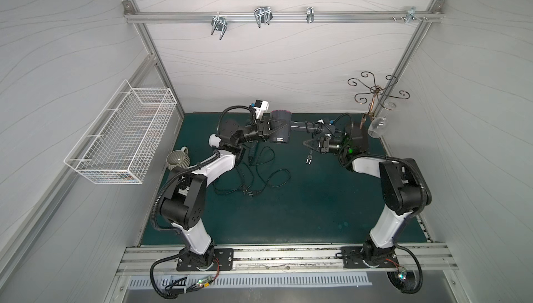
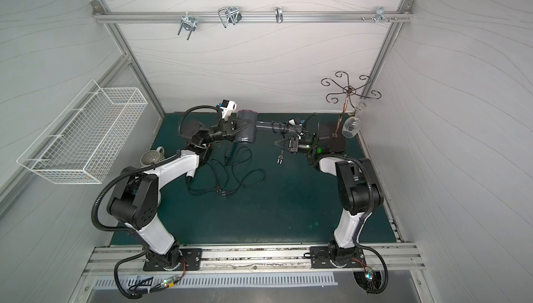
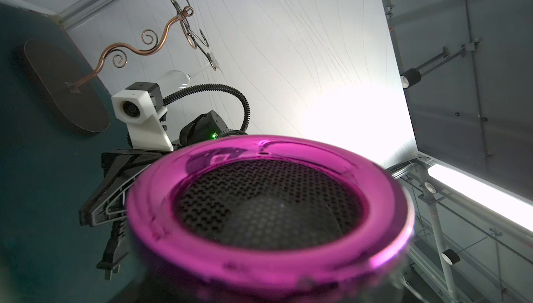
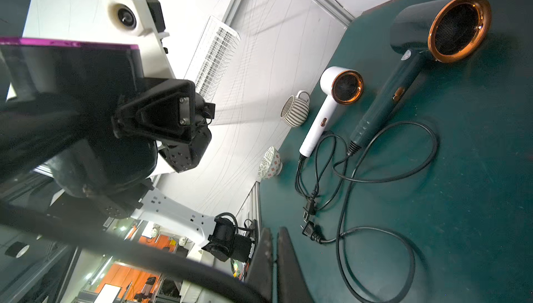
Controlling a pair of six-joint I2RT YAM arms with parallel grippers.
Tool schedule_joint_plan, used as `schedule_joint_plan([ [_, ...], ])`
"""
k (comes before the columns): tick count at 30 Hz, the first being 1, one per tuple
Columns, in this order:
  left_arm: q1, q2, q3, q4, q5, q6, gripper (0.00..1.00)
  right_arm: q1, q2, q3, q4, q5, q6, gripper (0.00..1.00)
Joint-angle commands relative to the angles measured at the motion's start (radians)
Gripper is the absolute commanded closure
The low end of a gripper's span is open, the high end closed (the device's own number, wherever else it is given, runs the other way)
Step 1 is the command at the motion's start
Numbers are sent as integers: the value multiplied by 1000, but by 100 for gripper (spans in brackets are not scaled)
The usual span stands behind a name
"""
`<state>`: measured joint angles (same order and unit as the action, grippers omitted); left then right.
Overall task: Wrap the cord around the hair dryer
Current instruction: Wrap the power cord around the hair dryer.
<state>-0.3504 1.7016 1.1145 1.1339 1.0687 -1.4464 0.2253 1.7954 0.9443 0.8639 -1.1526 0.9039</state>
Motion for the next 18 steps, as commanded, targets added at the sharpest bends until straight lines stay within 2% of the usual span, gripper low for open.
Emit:
schedule_joint_plan([
  [1,-9,-68,74,277,-79,-29,100,44,-4,20,-147,88,-32,100],
  [2,-9,-62,72,277,-96,-31,100,72,-24,19,-258,141,-96,100],
  [4,-9,-51,74,277,-117,-24,100,119,-61,-25,-319,235,-150,100],
  [6,-3,-43,74,276,-145,-15,100,146,-78,-118,-232,327,-93,100],
  [8,12,-37,63,275,-187,-7,100,164,-85,-239,-33,414,17,100],
  [11,36,-20,51,277,-225,-11,100,214,-120,-327,60,480,38,100],
  [14,41,-4,48,277,-239,-14,100,287,-203,-322,-132,561,-77,100],
  [18,57,0,14,279,-302,-20,100,307,-275,-397,-135,670,-59,100],
])
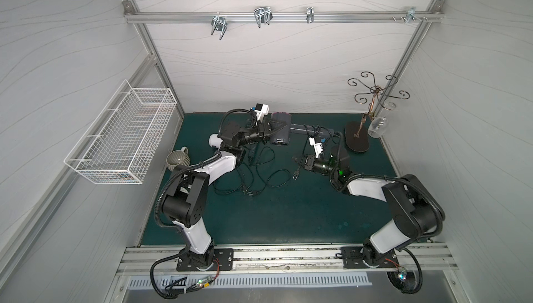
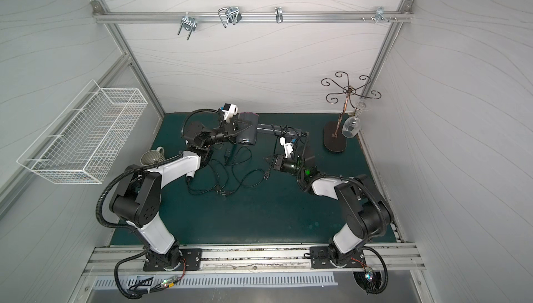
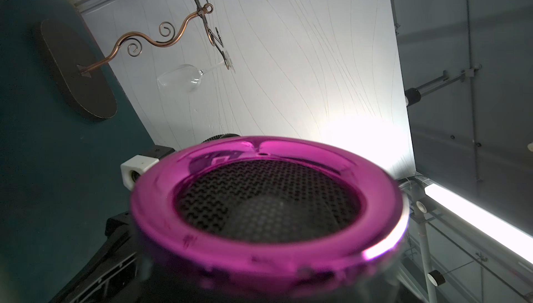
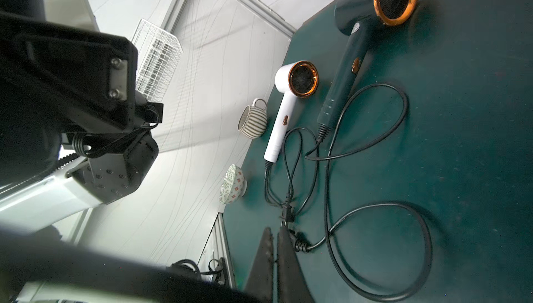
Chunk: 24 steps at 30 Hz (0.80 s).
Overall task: Wrap the cord around the hair dryer
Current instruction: Wrap the power cord around the hair dryer.
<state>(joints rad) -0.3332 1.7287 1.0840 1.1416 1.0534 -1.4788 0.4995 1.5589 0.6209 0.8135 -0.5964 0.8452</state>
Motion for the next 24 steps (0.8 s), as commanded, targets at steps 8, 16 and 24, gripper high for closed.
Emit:
schedule_joint_plan([
  [8,104,-34,51,270,-314,-2,100,-6,-154,-105,-333,108,-45,100],
  [16,97,0,44,224,-347,9,100,83,-221,202,-949,289,-379,100],
  [24,69,-124,21,-393,-245,458,100,110,-221,478,-1389,295,-683,100],
])
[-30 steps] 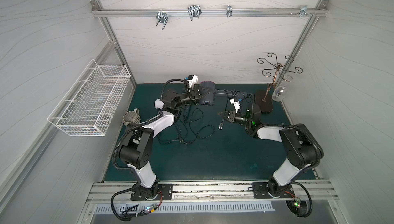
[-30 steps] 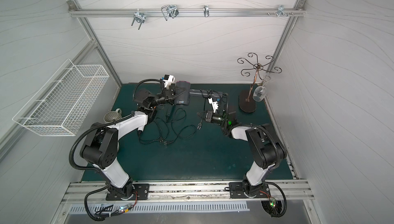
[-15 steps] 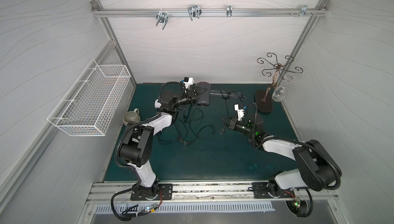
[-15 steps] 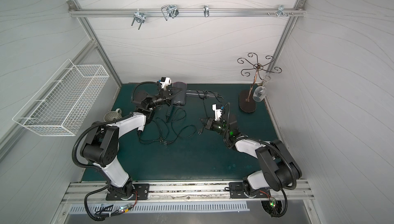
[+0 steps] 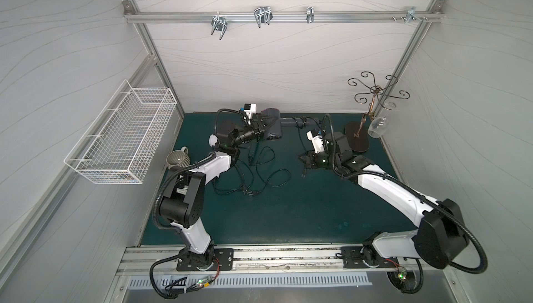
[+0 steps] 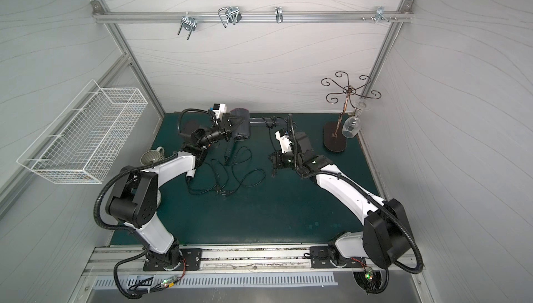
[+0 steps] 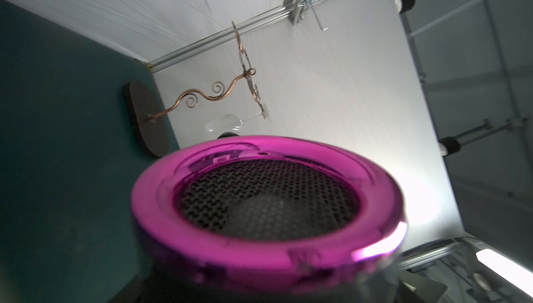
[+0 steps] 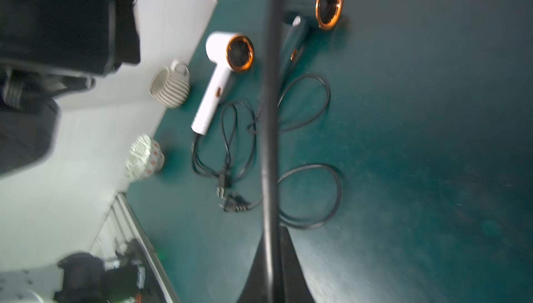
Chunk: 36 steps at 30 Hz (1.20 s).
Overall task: Wrap the cord around the hair dryer
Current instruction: Wrap the power cord around the hair dryer.
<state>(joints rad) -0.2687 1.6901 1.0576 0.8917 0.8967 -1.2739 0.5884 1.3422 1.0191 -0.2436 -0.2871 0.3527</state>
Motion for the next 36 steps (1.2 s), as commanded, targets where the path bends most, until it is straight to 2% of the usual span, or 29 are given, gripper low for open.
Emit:
schedule_joint_plan([
  [1,-4,-104,52,-269,-86,334,100,21,13,126,-391,-21,-245,100],
  [4,-30,-147,82,-614,-86,534,100,19,50,241,-554,-15,-389,100],
  [6,-48,-148,104,-770,-57,610,100,11,71,286,-608,-11,-461,100],
  [9,-79,-152,113,-953,-33,698,100,-10,106,331,-645,-7,-567,100],
  [15,-120,-164,108,-1232,26,862,100,-65,158,371,-572,15,-716,100],
  [23,-155,-176,77,-1341,156,914,100,-108,274,297,-366,-69,-849,100],
  [26,-172,-185,56,-1368,159,939,100,-107,342,290,-303,-105,-863,100],
  [30,-176,-156,81,-1501,124,1016,100,-105,359,301,-262,-140,-907,100],
  [36,-176,-155,98,-1515,127,1018,100,-105,374,348,-379,-155,-1008,85],
])
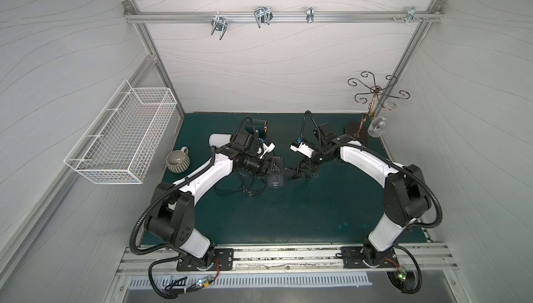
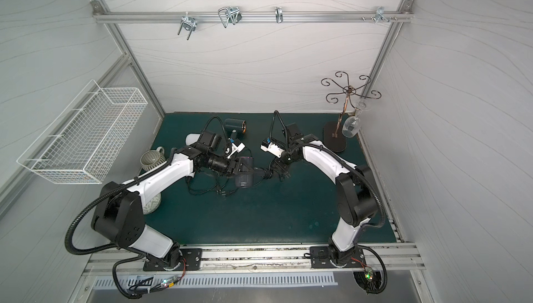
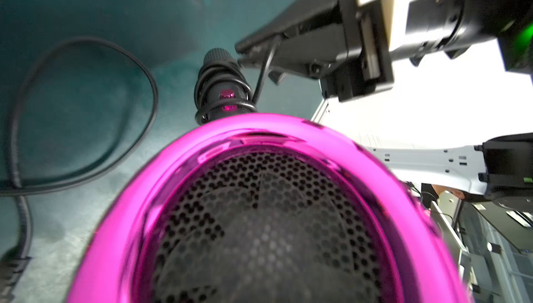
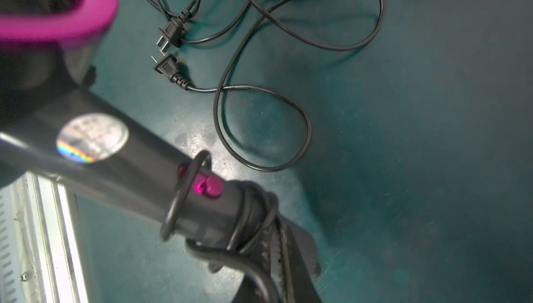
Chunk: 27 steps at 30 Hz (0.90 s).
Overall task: Wrap the cord around the hair dryer
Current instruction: Wrap the power cord around the hair dryer.
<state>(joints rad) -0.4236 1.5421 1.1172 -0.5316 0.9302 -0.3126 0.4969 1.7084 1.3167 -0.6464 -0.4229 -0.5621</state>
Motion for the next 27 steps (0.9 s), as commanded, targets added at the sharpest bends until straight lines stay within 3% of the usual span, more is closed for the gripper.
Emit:
schedule_joint_plan([
  [1,-21,-3,41,-94,97,59,100,-14,6,52,3,-18,-106,82],
  [9,-21,14,14,6,189,-10,100,-12,0,29,-33,-6,-125,80],
  [15,-21,19,2,77,231,-75,100,24,60,69,-72,-12,-119,72],
  [27,-24,51,-10,124,258,-119,100,63,114,63,-114,26,-37,40],
])
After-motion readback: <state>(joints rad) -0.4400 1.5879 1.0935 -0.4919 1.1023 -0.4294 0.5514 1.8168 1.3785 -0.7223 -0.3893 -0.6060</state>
